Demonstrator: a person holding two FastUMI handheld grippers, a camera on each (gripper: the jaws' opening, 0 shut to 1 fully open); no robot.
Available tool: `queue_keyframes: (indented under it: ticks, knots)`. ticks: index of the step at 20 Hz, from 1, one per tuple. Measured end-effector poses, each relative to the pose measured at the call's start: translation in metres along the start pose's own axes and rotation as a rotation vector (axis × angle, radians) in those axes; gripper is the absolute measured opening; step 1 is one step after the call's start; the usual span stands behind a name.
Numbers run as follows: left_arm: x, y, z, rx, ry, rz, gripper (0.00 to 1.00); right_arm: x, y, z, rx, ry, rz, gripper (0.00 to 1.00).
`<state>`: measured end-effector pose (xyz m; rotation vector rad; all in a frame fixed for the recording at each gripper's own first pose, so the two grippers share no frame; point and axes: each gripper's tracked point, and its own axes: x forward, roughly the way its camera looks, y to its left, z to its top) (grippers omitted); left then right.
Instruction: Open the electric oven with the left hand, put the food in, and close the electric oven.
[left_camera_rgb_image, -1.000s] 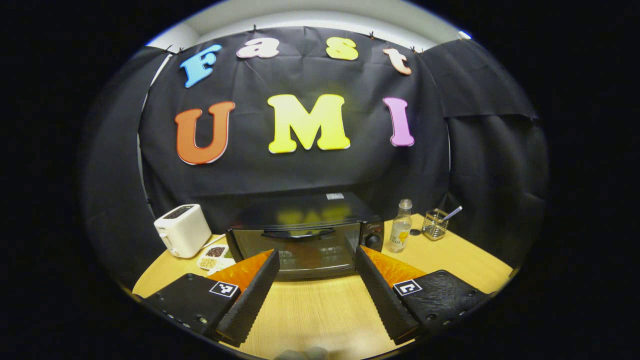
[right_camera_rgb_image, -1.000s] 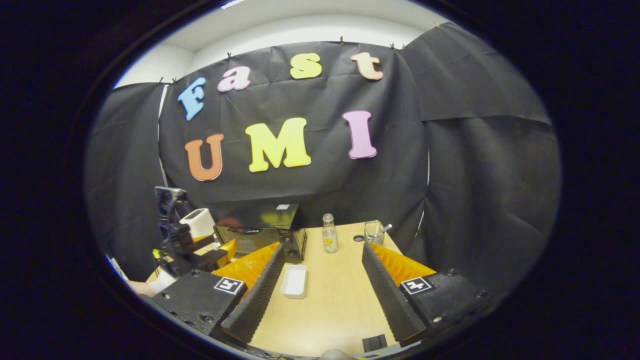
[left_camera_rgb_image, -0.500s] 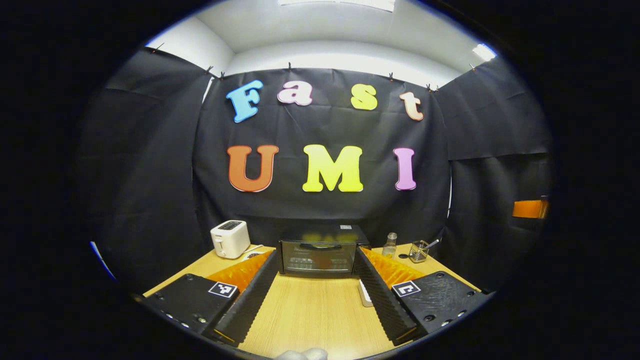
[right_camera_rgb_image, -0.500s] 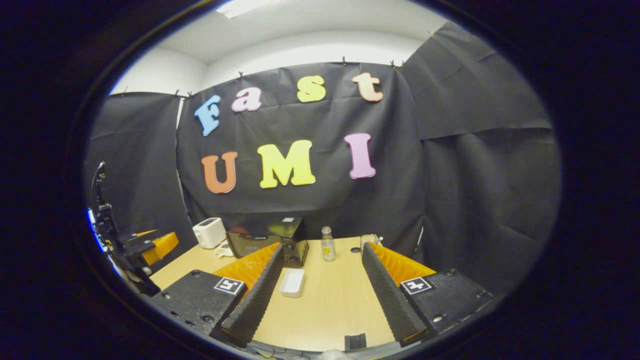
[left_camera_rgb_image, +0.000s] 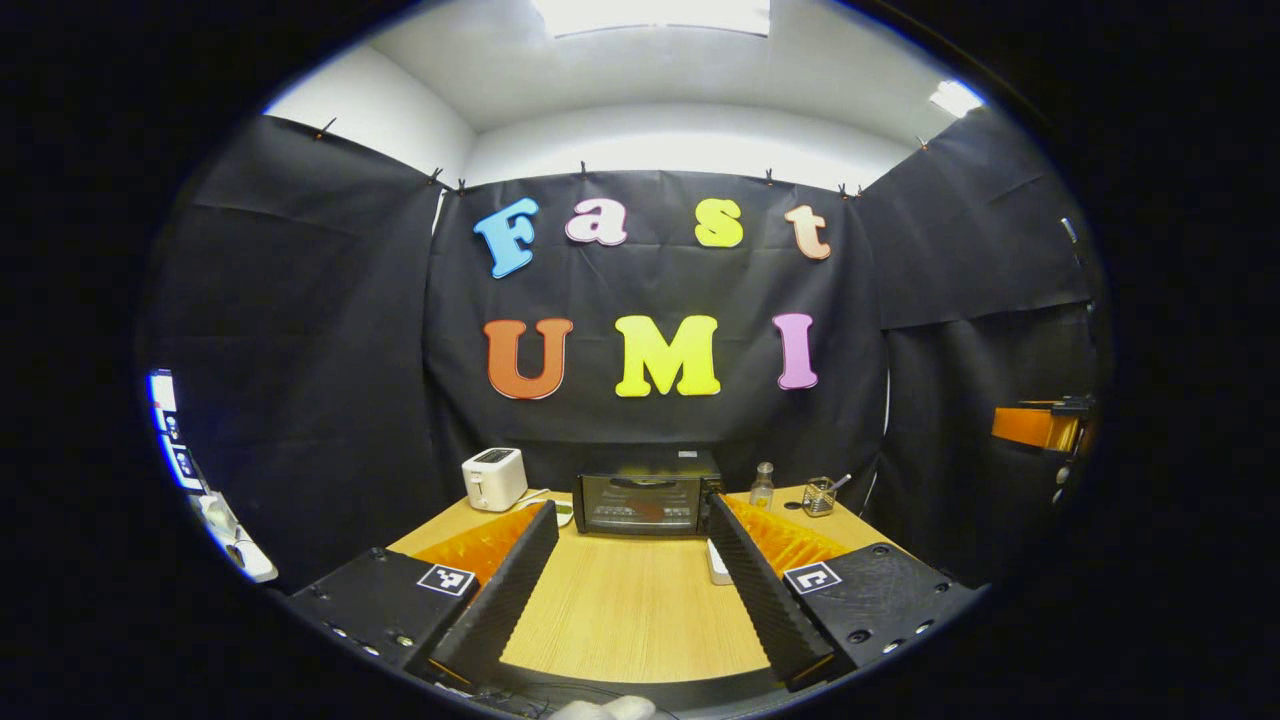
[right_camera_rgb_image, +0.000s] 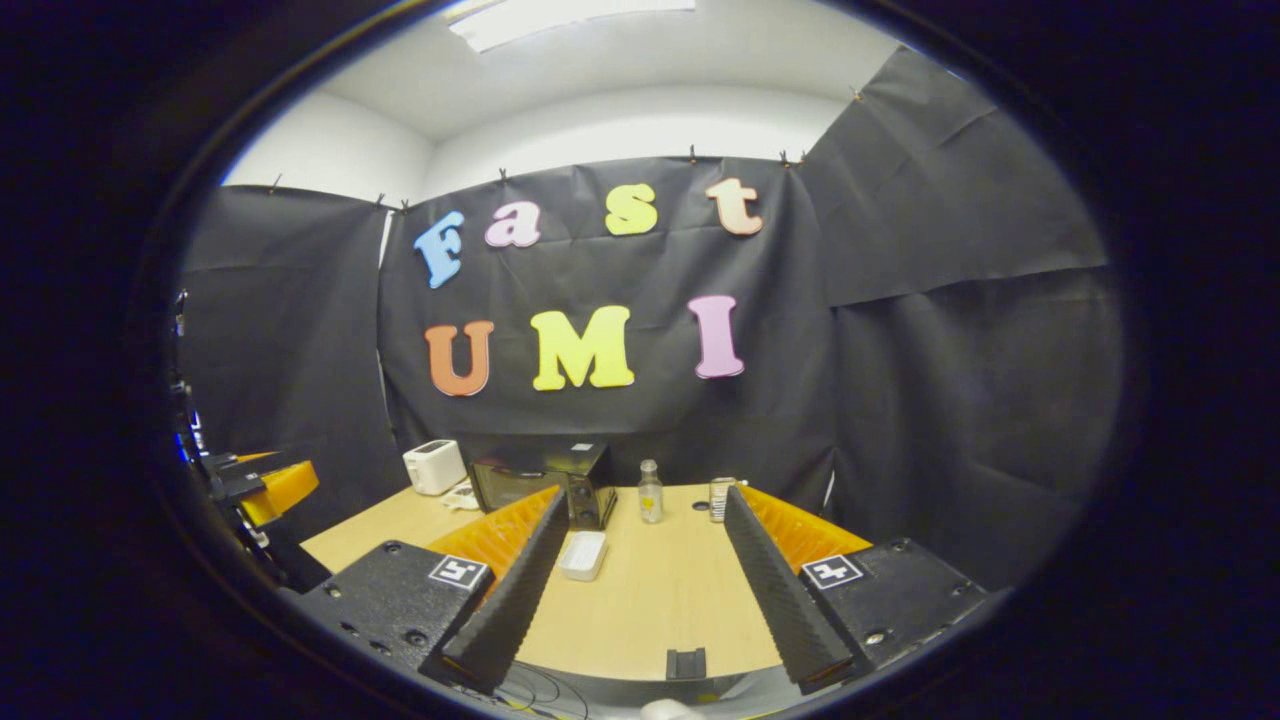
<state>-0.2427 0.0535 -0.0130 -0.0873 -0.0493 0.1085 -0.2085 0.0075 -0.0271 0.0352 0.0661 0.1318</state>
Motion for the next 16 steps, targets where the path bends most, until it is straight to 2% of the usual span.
queue_keyframes:
  ticks: [1,5,6,7,9,10,11,13,14,16]
  knots:
    - [-0.005,0.001,0.002,0.007,0.004,-0.005,0.96,0.000,0.001,0.000,-0.001,-0.002,0.000,0.99]
    - [-0.008,0.004,0.020,0.009,-0.023,-0.027,0.96,-0.003,0.008,0.006,0.022,-0.015,-0.020,0.99]
    - [-0.006,0.007,0.021,0.010,-0.007,-0.028,0.96,-0.005,0.008,0.001,0.019,0.009,-0.033,0.96]
    - [-0.007,0.010,0.022,0.009,-0.009,-0.028,0.96,-0.006,0.010,0.001,0.013,0.008,-0.030,0.99]
    - [-0.005,0.021,0.034,0.013,-0.040,-0.010,0.97,-0.004,0.005,-0.001,0.009,0.018,-0.063,0.96]
    - [-0.003,0.026,0.033,0.009,-0.034,-0.005,0.96,-0.005,0.004,-0.007,0.015,0.031,-0.074,0.99]
    - [-0.004,0.026,0.034,0.005,-0.037,-0.012,0.96,-0.005,0.006,-0.006,0.023,0.027,-0.080,0.96]
    - [-0.002,0.036,0.035,0.016,-0.033,-0.006,0.97,-0.006,0.006,-0.007,0.017,0.035,-0.095,0.99]
    - [-0.002,0.041,0.035,0.024,-0.032,0.000,0.97,-0.005,0.007,-0.005,0.014,0.030,-0.099,0.96]
    - [-0.001,0.042,0.038,0.018,-0.031,-0.009,0.97,-0.005,0.012,0.000,0.015,0.020,-0.105,0.99]
